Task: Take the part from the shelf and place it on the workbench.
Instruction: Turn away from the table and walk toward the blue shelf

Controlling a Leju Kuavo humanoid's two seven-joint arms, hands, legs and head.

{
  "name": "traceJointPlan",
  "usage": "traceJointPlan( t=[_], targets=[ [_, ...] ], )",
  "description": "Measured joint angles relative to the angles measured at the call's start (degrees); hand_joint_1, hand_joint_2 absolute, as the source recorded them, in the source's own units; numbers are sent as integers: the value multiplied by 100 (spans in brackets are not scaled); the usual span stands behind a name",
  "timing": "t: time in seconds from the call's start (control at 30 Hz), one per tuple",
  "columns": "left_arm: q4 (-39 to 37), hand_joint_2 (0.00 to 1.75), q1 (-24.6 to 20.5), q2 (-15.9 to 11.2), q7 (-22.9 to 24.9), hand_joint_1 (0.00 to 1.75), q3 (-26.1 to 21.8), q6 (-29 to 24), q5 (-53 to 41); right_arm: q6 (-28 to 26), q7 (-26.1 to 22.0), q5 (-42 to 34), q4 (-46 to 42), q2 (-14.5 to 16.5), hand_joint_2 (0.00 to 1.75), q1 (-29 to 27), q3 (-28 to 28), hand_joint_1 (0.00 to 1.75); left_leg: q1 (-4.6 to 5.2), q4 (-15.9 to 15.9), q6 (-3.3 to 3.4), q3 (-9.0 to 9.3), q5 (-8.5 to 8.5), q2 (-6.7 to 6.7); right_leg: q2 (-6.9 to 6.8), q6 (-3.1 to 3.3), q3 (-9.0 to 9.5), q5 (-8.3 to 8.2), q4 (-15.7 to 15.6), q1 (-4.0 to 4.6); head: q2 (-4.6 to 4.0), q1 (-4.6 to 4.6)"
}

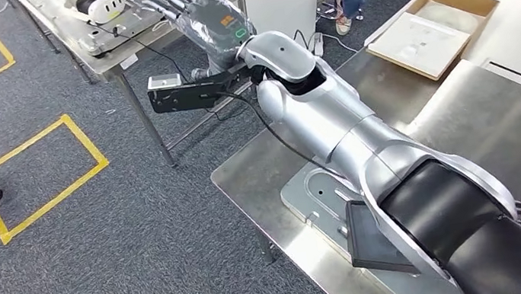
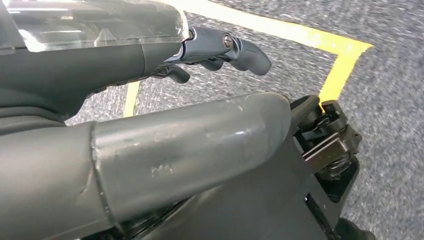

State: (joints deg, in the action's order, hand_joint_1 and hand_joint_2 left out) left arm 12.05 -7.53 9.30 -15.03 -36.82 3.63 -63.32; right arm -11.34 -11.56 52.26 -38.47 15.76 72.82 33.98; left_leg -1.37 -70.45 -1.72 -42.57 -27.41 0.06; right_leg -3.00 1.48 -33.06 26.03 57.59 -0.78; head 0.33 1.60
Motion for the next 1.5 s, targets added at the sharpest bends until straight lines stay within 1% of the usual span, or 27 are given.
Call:
traceJointPlan(
  t=[0.07, 0.13, 0.23, 0.3, 0.37, 0.4, 0.43, 0.47, 0.5, 0.53, 0.6, 0.67, 0.73, 0.8, 0.87, 0.93, 0.97, 1.0, 1.03, 1.1, 1.17, 1.23, 1.3, 1.37, 1.43, 1.47, 1.5],
  targets=[
    [1, 0, -28, -27, -13, 0, -1, 10, -43, -46, 32, -92, -207, -9, 175, -50, 5, 0, 4, 772, 0, 410, 332, 213, -123, -53, 14, 59, 45, 3, 0, 1],
    [1, 0, -74, -45, -33, 0, -1, 31, -91, -81, 73, -190, -432, -37, 175, -88, 5, 0, 44, 1198, 71, 619, 446, 367, -220, -114, 23, 105, 77, 33, 0, -4],
    [2, 0, -115, -88, -58, 0, -1, 48, -142, -123, 110, -279, -721, -80, 175, -222, 5, 0, 62, 1240, 194, 616, 447, 226, -326, -207, 65, 152, 75, 43, 0, -5],
    [3, 0, -129, -117, -72, 0, -1, 54, -160, -139, 117, -283, -851, -114, 175, -282, 5, 0, 47, 1281, 275, 642, 471, 109, -104, -246, -16, 340, 314, 7, 0, -6],
    [3, 0, -154, -135, -85, 0, -1, 58, -167, -152, 117, -268, -926, -168, 175, -330, 5, 0, 46, 1296, 337, 647, 481, -17, 189, -251, -336, 694, 991, -5, 0, -7],
    [3, 0, -167, -140, -89, 0, -1, 59, -169, -156, 117, -261, -945, -195, 175, -367, 5, 0, 52, 1294, 352, 646, 480, -91, 243, -250, -535, 842, 1373, 1, 0, -7],
    [3, 0, -173, -146, -91, 0, -1, 59, -169, -158, 118, -258, -959, -220, 175, -411, 5, 0, 61, 1288, 360, 647, 478, -178, 265, -245, -688, 894, 1634, 7, 0, -8],
    [3, 0, -172, -153, -92, 0, -1, 59, -170, -162, 121, -256, -973, -238, 175, -450, 5, 0, 71, 1280, 363, 647, 477, -269, 276, -232, -756, 833, 1699, 9, 0, -7],
    [3, 0, -168, -162, -92, 0, -1, 59, -170, -165, 124, -254, -991, -252, 175, -476, 5, 0, 80, 1267, 363, 648, 476, -358, 295, -207, -713, 663, 1535, 9, 0, -7],
    [3, 0, -166, -170, -92, 0, -1, 59, -171, -170, 126, -254, -1013, -262, 175, -487, 5, 0, 88, 1252, 360, 648, 474, -445, 356, -172, -577, 421, 1184, 11, 0, -7],
    [3, 0, -174, -177, -92, 0, 1, 60, -179, -185, 125, -253, -1056, -269, 175, -488, 5, 0, 94, 1219, 337, 626, 467, -587, 620, -104, -283, 87, 475, 7, 0, -5],
    [3, 0, -184, -188, -93, 0, 1, 61, -180, -199, 110, -258, -1092, -271, 175, -503, 5, 0, 70, 1213, 279, 580, 478, -709, 755, -80, -173, 18, 195, 20, 0, -7],
    [3, 0, -169, -227, -90, 0, 0, 57, -168, -201, 92, -268, -1140, -267, 175, -522, 5, 0, 45, 1236, 208, 549, 499, -799, 629, -59, -146, -10, 137, 25, 0, -8],
    [3, 0, -146, -273, -81, 0, -1, 50, -158, -196, 79, -279, -1184, -250, 175, -529, 5, 0, 62, 1083, 159, 469, 403, -565, 487, -5, -85, -48, 47, 2, 0, 0],
    [3, 0, -155, -304, -77, 0, -2, 24, -147, -193, 73, -289, -1199, -237, 175, -539, 5, 0, 66, 485, 117, 190, 92, -196, 324, 42, -35, -54, -4, 5, 0, 8],
    [3, 0, -171, -316, -81, 0, -5, -24, -130, -193, 68, -293, -1198, -237, 175, -570, 5, 0, 32, -215, 68, -152, -181, -72, 153, 57, -17, -31, -4, 19, 0, 10],
    [3, 0, -172, -316, -85, 0, -7, -44, -116, -193, 63, -293, -1197, -237, 175, -587, 5, 0, 15, -344, 47, -215, -184, -53, 73, 51, -10, -18, -1, 22, 0, 10],
    [3, 0, -170, -316, -90, 0, -10, -56, -100, -193, 58, -293, -1197, -236, 175, -597, 5, 0, 0, -231, 31, -152, -77, -29, -4, 38, 1, -2, 4, 22, 0, 11],
    [3, 0, -170, -316, -94, 0, -13, -60, -84, -193, 49, -293, -1197, -233, 175, -599, 5, 0, -11, 88, 22, 23, 103, 24, -76, 19, 16, 20, 14, 20, 0, 11],
    [3, 0, -185, -304, -107, 0, -22, -44, -63, -193, 25, -293, -1196, -224, 175, -585, 5, 0, 12, 873, 39, 439, 388, 289, -202, -37, 40, 78, 50, 40, 0, 10],
    [3, 0, -200, -284, -121, 0, -32, -21, -58, -190, 2, -293, -1185, -212, 175, -569, 5, 0, 63, 1205, 114, 598, 439, 421, -301, -92, 50, 125, 76, 84, 0, 2],
    [3, 0, -189, -277, -126, 0, -42, -11, -59, -185, -9, -293, -1166, -195, 175, -562, 5, 0, 81, 1213, 201, 591, 439, 283, -392, -146, 69, 158, 77, 93, 0, -8],
    [3, 0, -169, -274, -120, 0, -50, -16, -56, -179, -20, -293, -1137, -179, 175, -544, 5, 0, 71, 1241, 275, 604, 456, 148, -206, -199, 33, 293, 224, 47, 0, -9],
    [3, 0, -176, -270, -113, 0, -58, -23, -48, -177, -31, -295, -1090, -182, 175, -522, 5, 0, 63, 1257, 340, 616, 470, 20, 128, -218, -214, 606, 779, 11, 0, -9],
    [3, 0, -187, -270, -111, 0, -75, -37, -39, -180, -33, -305, -1011, -204, 175, -521, 5, 0, 73, 1250, 371, 615, 468, -133, 249, -214, -596, 864, 1484, 11, 0, -10],
    [3, 0, -182, -270, -111, 0, -86, -46, -36, -182, -33, -312, -971, -217, 175, -524, 5, 0, 79, 1241, 375, 615, 465, -222, 262, -208, -718, 856, 1653, 12, 0, -10],
    [3, 0, -173, -270, -110, 0, -95, -55, -34, -184, -33, -319, -936, -228, 175, -524, 5, 0, 85, 1230, 375, 615, 461, -313, 275, -194, -747, 738, 1615, 11, 0, -9]
  ],
)
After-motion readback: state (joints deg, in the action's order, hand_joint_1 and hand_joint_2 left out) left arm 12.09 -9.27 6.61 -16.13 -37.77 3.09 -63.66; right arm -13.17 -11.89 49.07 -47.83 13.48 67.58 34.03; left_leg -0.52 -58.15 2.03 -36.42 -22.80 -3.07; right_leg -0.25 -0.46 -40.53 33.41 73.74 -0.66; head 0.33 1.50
